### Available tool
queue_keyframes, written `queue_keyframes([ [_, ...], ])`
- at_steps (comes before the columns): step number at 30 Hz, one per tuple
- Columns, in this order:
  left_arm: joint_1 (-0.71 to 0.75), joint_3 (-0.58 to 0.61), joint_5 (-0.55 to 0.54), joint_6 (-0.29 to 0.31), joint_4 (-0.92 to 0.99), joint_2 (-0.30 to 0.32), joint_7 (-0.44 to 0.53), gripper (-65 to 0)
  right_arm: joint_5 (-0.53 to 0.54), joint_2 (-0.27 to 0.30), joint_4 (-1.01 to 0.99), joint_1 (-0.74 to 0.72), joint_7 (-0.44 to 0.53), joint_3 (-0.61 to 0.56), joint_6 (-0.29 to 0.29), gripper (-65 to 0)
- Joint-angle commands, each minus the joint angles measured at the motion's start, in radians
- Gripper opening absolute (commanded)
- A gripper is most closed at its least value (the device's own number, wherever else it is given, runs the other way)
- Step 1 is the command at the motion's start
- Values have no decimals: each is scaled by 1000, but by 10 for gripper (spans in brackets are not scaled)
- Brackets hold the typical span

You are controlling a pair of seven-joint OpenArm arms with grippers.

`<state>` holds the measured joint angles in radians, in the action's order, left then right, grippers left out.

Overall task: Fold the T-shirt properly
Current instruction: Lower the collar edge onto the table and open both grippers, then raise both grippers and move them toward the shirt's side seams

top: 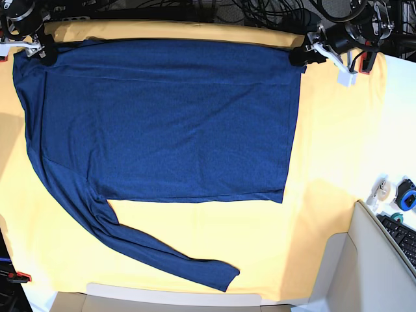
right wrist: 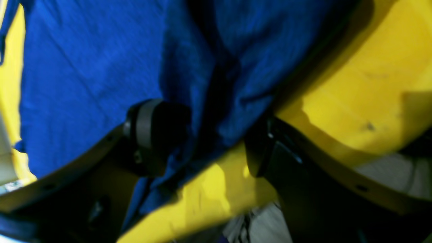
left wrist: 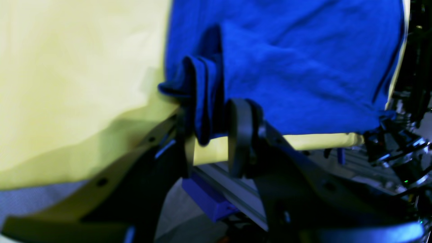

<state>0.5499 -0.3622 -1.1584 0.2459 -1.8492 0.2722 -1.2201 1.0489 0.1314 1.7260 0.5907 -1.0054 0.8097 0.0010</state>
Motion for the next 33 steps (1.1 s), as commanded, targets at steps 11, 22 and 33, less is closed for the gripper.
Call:
queue_keyframes([
  [11,35,-10,-13,2,-33,12,7,-473,-95,-16,29,44,-111,33,-66,-276],
  [22,31,-8,-12,2,-30,14,6,-393,-95,-20,122,28,-111,60,-66,-275],
  [33,39,-107,-12,2,-27,-1,6,-386,-95,-20,230,19,-108,60,-66,-276],
])
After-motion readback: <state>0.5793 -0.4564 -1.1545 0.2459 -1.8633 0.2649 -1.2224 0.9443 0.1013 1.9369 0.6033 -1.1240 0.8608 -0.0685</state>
